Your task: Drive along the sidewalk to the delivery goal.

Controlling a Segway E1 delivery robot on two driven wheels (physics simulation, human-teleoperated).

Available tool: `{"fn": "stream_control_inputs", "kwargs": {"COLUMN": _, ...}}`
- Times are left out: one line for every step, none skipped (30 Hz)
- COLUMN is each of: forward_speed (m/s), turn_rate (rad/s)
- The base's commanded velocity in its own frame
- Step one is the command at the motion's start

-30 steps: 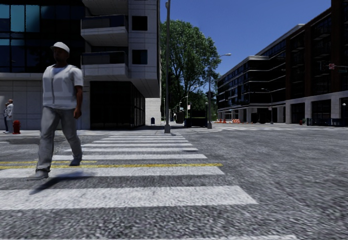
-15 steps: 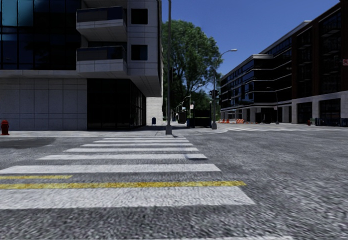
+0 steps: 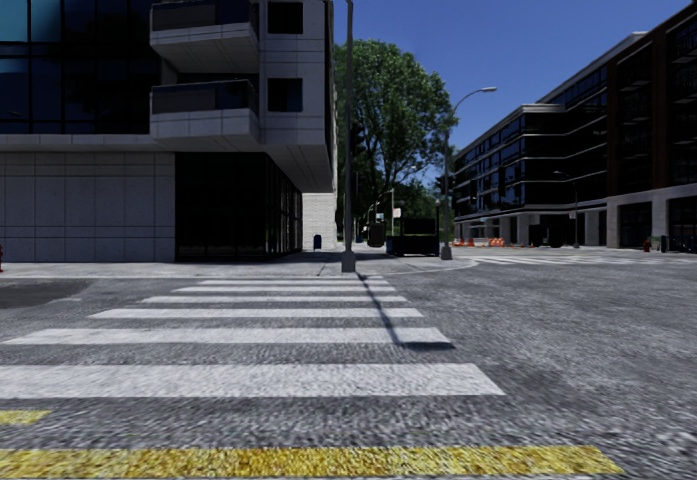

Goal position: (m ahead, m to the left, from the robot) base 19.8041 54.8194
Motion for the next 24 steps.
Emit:
{"fn": "stream_control_inputs", "kwargs": {"forward_speed": 1.98, "turn_rate": 0.23}}
{"fn": "stream_control_inputs", "kwargs": {"forward_speed": 1.98, "turn_rate": 0.23}}
{"fn": "stream_control_inputs", "kwargs": {"forward_speed": 1.98, "turn_rate": 0.23}}
{"fn": "stream_control_inputs", "kwargs": {"forward_speed": 1.98, "turn_rate": 0.23}}
{"fn": "stream_control_inputs", "kwargs": {"forward_speed": 1.98, "turn_rate": 0.23}}
{"fn": "stream_control_inputs", "kwargs": {"forward_speed": 1.98, "turn_rate": 0.25}}
{"fn": "stream_control_inputs", "kwargs": {"forward_speed": 1.98, "turn_rate": 0.27}}
{"fn": "stream_control_inputs", "kwargs": {"forward_speed": 1.98, "turn_rate": 0.28}}
{"fn": "stream_control_inputs", "kwargs": {"forward_speed": 1.98, "turn_rate": 0.28}}
{"fn": "stream_control_inputs", "kwargs": {"forward_speed": 1.98, "turn_rate": 0.28}}
{"fn": "stream_control_inputs", "kwargs": {"forward_speed": 1.98, "turn_rate": 0.28}}
{"fn": "stream_control_inputs", "kwargs": {"forward_speed": 1.98, "turn_rate": 0.28}}
{"fn": "stream_control_inputs", "kwargs": {"forward_speed": 1.98, "turn_rate": 0.28}}
{"fn": "stream_control_inputs", "kwargs": {"forward_speed": 1.98, "turn_rate": 0.28}}
{"fn": "stream_control_inputs", "kwargs": {"forward_speed": 1.98, "turn_rate": 0.28}}
{"fn": "stream_control_inputs", "kwargs": {"forward_speed": 1.98, "turn_rate": 0.28}}
{"fn": "stream_control_inputs", "kwargs": {"forward_speed": 1.98, "turn_rate": 0.28}}
{"fn": "stream_control_inputs", "kwargs": {"forward_speed": 1.98, "turn_rate": 0.28}}
{"fn": "stream_control_inputs", "kwargs": {"forward_speed": 1.98, "turn_rate": 0.28}}
{"fn": "stream_control_inputs", "kwargs": {"forward_speed": 1.98, "turn_rate": 0.28}}
{"fn": "stream_control_inputs", "kwargs": {"forward_speed": 1.98, "turn_rate": 0.28}}
{"fn": "stream_control_inputs", "kwargs": {"forward_speed": 1.98, "turn_rate": 0.28}}
{"fn": "stream_control_inputs", "kwargs": {"forward_speed": 1.98, "turn_rate": 0.28}}
{"fn": "stream_control_inputs", "kwargs": {"forward_speed": 1.98, "turn_rate": 0.28}}
